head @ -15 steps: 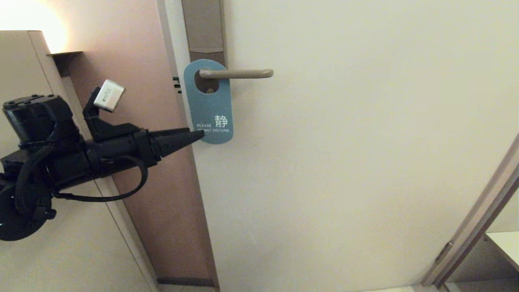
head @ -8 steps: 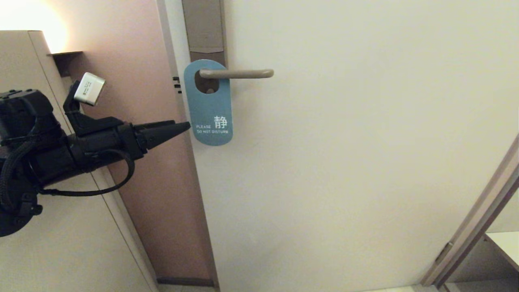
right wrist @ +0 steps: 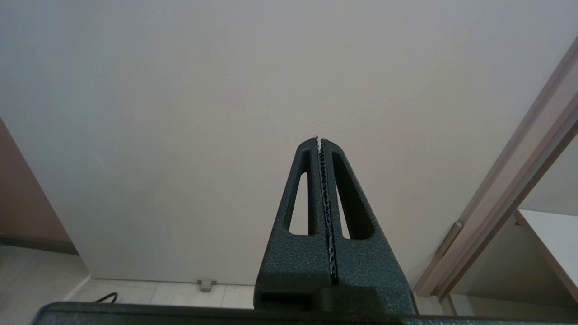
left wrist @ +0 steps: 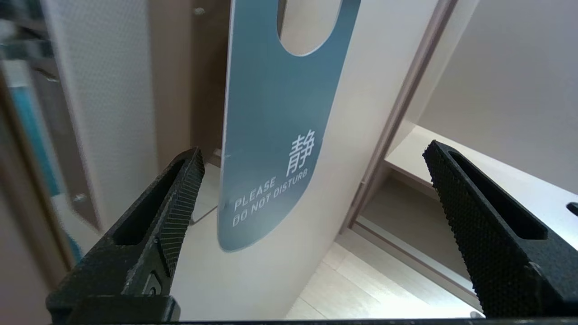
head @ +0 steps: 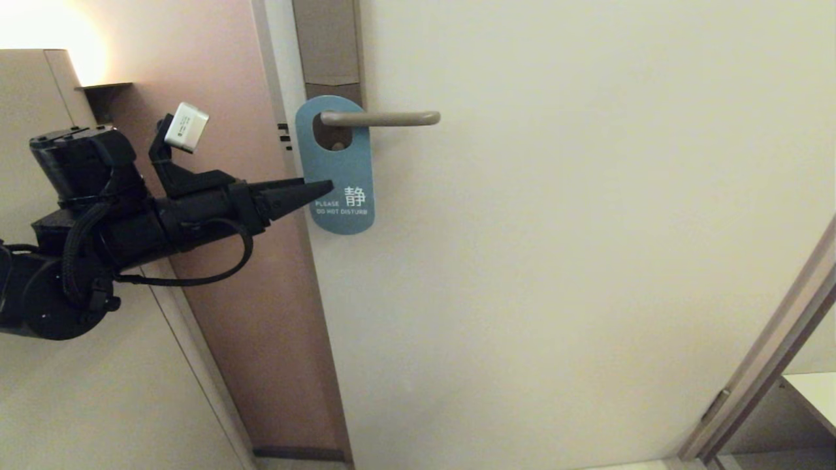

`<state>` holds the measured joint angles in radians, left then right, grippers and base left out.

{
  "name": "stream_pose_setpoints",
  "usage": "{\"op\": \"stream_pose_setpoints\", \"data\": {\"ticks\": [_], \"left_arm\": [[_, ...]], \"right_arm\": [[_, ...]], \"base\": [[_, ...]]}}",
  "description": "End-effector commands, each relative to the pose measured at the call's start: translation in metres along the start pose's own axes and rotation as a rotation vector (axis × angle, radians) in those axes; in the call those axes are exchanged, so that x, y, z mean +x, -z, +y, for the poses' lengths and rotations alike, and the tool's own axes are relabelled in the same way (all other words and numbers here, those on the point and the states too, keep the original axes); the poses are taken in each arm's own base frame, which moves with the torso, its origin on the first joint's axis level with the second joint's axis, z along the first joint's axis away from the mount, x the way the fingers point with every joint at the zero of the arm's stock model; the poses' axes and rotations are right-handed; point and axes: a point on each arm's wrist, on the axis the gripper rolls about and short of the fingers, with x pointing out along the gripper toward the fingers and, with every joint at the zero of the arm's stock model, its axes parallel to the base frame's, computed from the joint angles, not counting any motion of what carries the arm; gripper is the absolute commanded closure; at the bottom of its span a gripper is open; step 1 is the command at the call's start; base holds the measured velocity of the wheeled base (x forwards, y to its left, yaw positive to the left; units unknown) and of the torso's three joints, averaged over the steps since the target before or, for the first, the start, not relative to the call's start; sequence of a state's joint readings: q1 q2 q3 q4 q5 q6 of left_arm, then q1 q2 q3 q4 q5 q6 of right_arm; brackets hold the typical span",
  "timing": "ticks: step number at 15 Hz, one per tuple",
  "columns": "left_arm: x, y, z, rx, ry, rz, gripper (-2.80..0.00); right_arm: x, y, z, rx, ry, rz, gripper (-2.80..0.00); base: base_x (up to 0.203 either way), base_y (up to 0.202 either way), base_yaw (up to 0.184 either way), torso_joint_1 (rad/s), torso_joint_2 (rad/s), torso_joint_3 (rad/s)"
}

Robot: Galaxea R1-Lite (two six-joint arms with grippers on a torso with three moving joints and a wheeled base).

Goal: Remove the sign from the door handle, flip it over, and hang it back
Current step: Take down the sign

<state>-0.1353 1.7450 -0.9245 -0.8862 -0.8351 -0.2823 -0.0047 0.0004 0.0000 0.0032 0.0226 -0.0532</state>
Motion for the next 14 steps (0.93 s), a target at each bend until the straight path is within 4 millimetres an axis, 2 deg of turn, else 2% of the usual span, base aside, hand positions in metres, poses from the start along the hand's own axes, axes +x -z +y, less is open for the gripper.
{"op": "stream_pose_setpoints", "data": {"ticks": [1,9,14], "left_arm": [[0.008,0.004,-0.002,-0.009,0.029,0.01,-2.8],[0.016,0.008,-0.007,-0.016,0.064,0.024,-2.8],[0.037,0.009,0.0,-0.009,0.095,0.024,-2.8]], "right_arm": [[0.0,0.0,0.0,0.0,-0.001,-0.001,0.0],[0.0,0.0,0.0,0.001,-0.001,-0.001,0.0],[0.0,0.0,0.0,0.0,0.0,-0.001,0.0]], "base": [[0.0,0.0,0.0,0.0,0.0,0.0],[0.0,0.0,0.0,0.0,0.0,0.0],[0.0,0.0,0.0,0.0,0.0,0.0]]}}
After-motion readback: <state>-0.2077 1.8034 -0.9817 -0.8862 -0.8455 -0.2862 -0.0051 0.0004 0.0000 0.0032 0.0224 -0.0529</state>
